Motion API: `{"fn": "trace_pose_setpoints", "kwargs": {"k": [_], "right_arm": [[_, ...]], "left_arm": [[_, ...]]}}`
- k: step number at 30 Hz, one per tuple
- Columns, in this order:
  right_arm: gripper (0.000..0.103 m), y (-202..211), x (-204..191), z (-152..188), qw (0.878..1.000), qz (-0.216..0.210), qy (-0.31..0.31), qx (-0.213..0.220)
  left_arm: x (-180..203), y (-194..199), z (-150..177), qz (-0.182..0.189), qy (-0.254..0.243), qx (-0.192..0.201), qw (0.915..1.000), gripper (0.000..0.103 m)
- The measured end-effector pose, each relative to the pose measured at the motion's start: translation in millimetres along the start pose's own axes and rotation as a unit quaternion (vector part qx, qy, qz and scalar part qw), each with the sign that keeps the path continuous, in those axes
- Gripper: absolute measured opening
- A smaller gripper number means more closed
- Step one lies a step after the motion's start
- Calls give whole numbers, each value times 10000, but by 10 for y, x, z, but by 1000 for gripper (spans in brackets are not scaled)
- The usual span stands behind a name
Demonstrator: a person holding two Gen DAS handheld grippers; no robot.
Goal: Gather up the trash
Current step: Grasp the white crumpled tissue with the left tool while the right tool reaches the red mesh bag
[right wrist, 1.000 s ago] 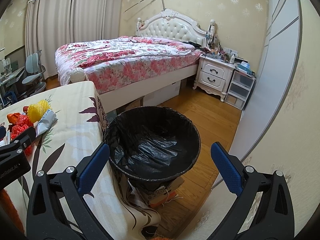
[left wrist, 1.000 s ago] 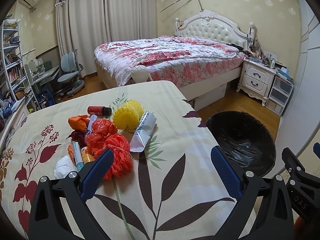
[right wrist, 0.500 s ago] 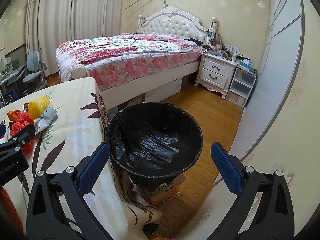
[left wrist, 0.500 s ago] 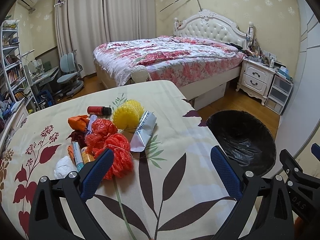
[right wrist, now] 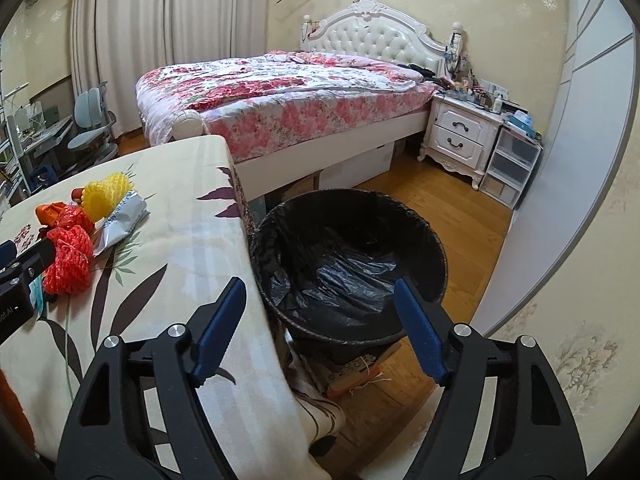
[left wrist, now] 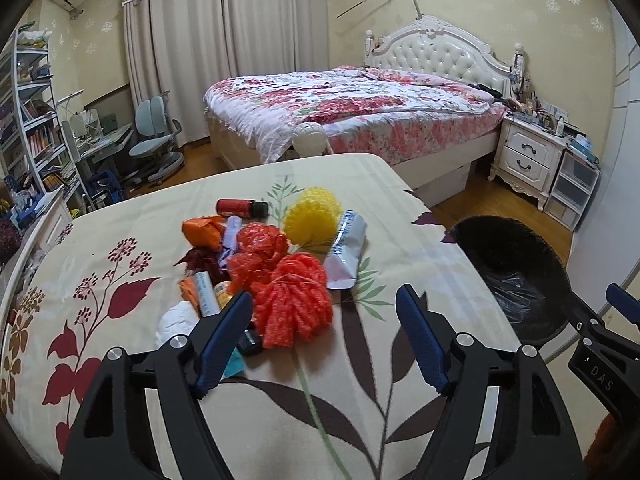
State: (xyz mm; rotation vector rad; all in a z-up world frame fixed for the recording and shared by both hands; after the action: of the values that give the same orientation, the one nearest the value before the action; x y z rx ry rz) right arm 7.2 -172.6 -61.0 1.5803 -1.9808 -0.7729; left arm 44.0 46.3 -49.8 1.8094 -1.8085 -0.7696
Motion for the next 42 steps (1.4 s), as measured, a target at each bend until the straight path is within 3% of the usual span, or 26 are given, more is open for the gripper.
{"fn": "trace_pose_setpoints", "kwargs": {"k": [6, 13, 18, 26, 30, 34, 42], "right_arm": [[60, -42, -389, -13, 9989, -376, 259, -101], [59, -39, -823, -39, 9955, -761, 545, -124], [59, -48, -1022, -38, 9937, -868, 693, -150], [59, -103, -1184, -27, 9920, -920, 834, -234], [59, -102, -1229, -2, 9911, -953, 894, -259], [59, -111, -1308, 10, 9901, -993, 954, -272], [59, -12, -1556, -15, 9858, -1237, 1117, -210]], "left_arm": [[-487, -29, 95, -426, 264, -84, 9987, 74], [-1037, -126, 247, -837, 620, -292, 9941, 75], [-1179, -188, 296, -814, 758, -412, 9929, 76], [-1090, -351, 363, -589, 730, -625, 9936, 75], [-1112, -411, 427, -381, 790, -744, 9934, 62], [-1067, -394, 438, -65, 755, -694, 9947, 39], [-1170, -281, 444, -144, 821, -547, 9950, 35]]}}
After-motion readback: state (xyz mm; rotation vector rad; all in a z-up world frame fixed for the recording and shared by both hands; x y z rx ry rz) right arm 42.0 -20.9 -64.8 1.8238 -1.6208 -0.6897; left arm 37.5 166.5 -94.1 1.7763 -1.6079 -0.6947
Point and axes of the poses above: each gripper's, at about its wrist camera, not at the fingertips, and y roughly against the way its jaws point, x to its right, z to its underside, the point moved 7 cm from there along -y, roughly the way its jaws point, and after that the axes turned 3 degrees about -x, right-handed, at the moved point
